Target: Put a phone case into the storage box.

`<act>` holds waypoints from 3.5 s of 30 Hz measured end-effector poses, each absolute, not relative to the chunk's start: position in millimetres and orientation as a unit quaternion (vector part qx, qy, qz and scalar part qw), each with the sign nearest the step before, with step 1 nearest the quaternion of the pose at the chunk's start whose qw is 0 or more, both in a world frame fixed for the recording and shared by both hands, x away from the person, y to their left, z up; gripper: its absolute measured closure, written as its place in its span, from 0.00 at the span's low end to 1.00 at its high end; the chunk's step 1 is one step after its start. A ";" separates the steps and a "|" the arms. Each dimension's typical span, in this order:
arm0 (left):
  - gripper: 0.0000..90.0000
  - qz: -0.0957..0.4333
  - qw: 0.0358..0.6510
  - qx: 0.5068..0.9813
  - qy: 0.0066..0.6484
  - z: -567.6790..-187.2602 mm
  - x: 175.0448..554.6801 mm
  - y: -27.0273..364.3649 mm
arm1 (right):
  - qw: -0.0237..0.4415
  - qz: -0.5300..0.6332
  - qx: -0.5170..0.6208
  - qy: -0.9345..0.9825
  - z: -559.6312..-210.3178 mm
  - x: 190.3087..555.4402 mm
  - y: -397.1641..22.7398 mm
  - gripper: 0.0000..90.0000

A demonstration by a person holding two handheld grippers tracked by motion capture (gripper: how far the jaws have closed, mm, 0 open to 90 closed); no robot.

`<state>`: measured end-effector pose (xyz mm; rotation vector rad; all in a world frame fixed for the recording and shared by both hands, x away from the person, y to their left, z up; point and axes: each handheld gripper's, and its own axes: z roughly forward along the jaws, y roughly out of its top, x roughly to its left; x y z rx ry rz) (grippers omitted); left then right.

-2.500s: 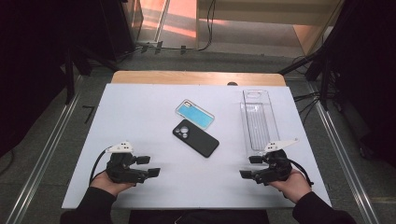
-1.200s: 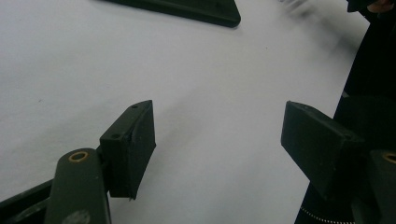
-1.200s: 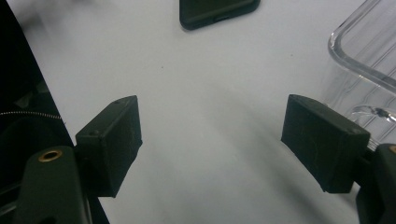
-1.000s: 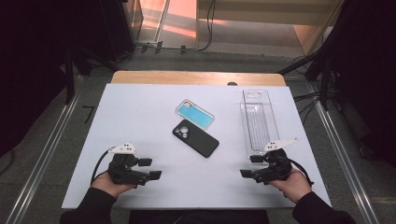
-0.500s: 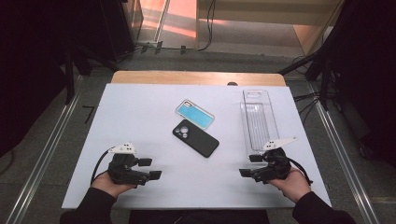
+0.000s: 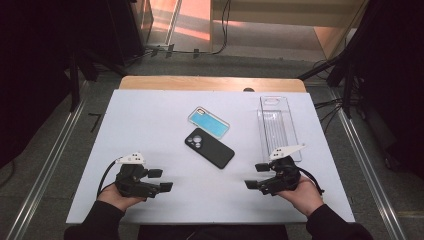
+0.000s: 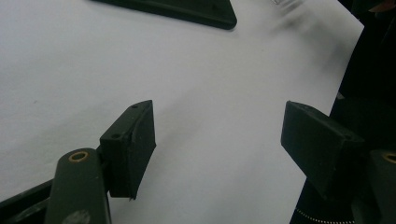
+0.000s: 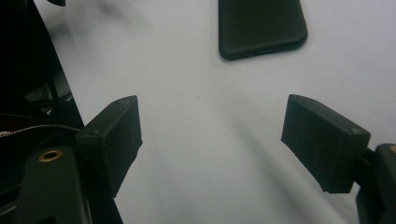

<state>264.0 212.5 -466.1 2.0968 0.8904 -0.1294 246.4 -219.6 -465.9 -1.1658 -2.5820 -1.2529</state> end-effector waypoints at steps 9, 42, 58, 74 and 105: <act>0.29 -0.052 0.417 0.835 0.356 -465.9 264.0 212.8 | 0.022 -0.403 -0.367 -0.838 -462.5 253.2 -203.1 0.20; 0.29 -0.056 0.418 0.834 0.357 -465.4 263.9 214.2 | 0.003 -0.427 -0.367 -0.827 -440.2 297.6 -186.8 0.20; 0.29 -0.054 0.416 0.834 0.357 -465.1 264.1 214.7 | 0.018 -0.449 -0.374 -0.811 -432.2 334.1 -178.9 0.21; 0.29 -0.052 0.417 0.834 0.358 -465.2 263.4 214.4 | -0.002 -0.443 -0.374 -0.815 -432.8 374.8 -167.1 0.21; 0.29 -0.055 0.421 0.831 0.360 -465.3 264.6 216.8 | -0.067 -0.447 -0.378 -0.808 -451.9 451.4 -133.3 0.06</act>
